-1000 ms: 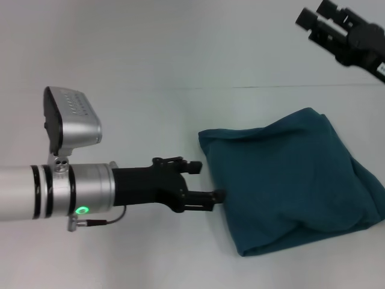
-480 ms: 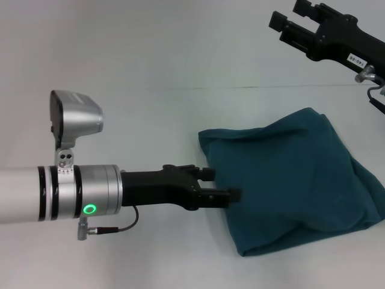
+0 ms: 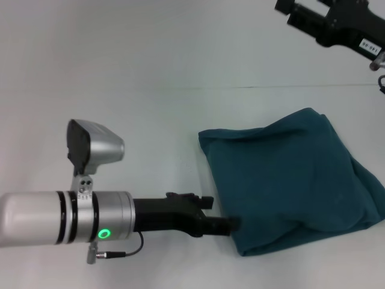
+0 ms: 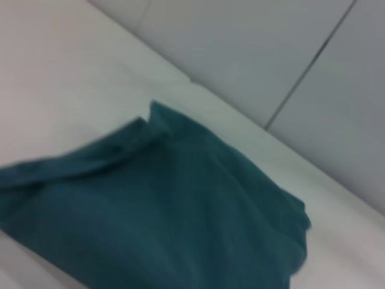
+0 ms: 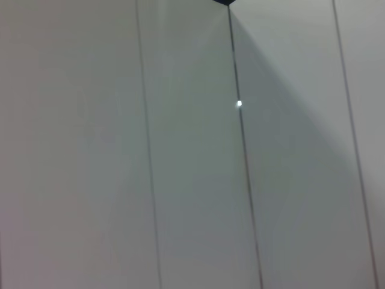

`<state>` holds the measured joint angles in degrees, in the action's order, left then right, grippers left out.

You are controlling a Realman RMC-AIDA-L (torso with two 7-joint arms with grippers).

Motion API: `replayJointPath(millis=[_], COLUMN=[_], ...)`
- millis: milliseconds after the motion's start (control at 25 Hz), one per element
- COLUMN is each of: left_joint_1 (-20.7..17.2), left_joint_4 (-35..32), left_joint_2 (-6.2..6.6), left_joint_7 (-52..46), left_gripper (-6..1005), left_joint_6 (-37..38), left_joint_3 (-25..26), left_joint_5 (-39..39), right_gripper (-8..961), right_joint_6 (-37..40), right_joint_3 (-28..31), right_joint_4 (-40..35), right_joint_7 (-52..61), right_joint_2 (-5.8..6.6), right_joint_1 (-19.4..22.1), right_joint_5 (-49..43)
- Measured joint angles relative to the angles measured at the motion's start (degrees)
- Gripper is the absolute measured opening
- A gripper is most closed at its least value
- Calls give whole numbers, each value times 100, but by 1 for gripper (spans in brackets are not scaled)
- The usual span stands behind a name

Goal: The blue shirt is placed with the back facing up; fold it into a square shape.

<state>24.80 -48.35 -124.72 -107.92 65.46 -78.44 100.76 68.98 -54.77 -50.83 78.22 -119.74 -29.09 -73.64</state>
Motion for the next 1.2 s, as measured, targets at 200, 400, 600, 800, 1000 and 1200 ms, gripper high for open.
replayJointPath(millis=[200, 400, 600, 800, 1000, 1200], left_joint_1=[-61, -73, -65, -69, -34, -62], left_joint_4=[-2, -163, -311, -319, -442, -787], left_joint_2=[0, 0, 0, 0, 0, 1], left_joint_7=[-171, -768, -1083, -1159, -1125, -1067], left_gripper=[861, 860, 859, 858, 858, 859], left_joint_6=[-86, -62, -119, -138, -243, -586], left_joint_3=[-144, -125, -320, -351, -565, -854], left_joint_5=[21, 416, 726, 734, 821, 1205], right_gripper=[735, 735, 735, 735, 734, 734], right_joint_6=[169, 292, 363, 369, 282, 104], right_joint_3=[-54, -66, -65, -50, -24, -4], right_joint_4=[11, 69, 159, 161, 204, 250], right_joint_7=[-6, -1, -12, -16, -122, -226], right_joint_2=[-15, -41, -39, -41, -38, -15], right_joint_1=[3, 10, 6, 7, -29, -49], right_joint_5=[-11, 12, 63, 74, 78, 79])
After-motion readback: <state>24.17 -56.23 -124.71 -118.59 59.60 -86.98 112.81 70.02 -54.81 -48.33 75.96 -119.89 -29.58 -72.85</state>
